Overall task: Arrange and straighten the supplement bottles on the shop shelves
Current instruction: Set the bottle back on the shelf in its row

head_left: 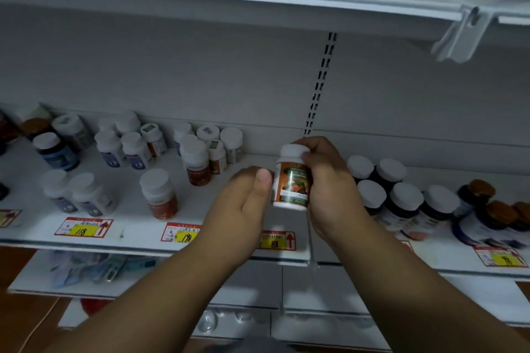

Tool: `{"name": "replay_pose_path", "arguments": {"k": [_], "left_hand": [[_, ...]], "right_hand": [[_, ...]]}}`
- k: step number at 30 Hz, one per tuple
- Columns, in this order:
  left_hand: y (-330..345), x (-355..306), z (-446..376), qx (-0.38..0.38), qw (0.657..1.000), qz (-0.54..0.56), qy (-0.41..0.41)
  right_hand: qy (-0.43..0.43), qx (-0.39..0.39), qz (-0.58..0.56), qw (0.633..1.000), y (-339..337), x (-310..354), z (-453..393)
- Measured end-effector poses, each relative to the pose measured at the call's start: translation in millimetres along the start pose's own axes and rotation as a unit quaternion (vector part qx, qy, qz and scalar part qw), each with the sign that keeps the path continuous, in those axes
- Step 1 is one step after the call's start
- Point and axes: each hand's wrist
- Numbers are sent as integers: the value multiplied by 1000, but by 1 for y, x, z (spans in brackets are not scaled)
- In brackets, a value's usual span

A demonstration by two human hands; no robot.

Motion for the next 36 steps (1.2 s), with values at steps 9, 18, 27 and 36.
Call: {"name": "replay_pose_path", "arguments": {"k": [9,18,27,36], "left_hand": [[33,-2,38,-45,998,-22,25],[-3,33,39,-68,991,-118,-18],[-31,64,19,5,986,-164,-12],[-47,86,15,51,978,-202,17]], "right_hand": [[-81,103,83,988,-34,0,26],[-81,49,266,959,-35,-30,13],[-37,41,475,878,-20,-73,-13],[-28,53,502,863,-9,-81,-7]]}}
Point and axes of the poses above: each hand's wrist, its own z-axis away from the middle knuckle, its own y-axis out of the palm, x = y × z, and after that the axes turned 4 degrees about z, right-handed
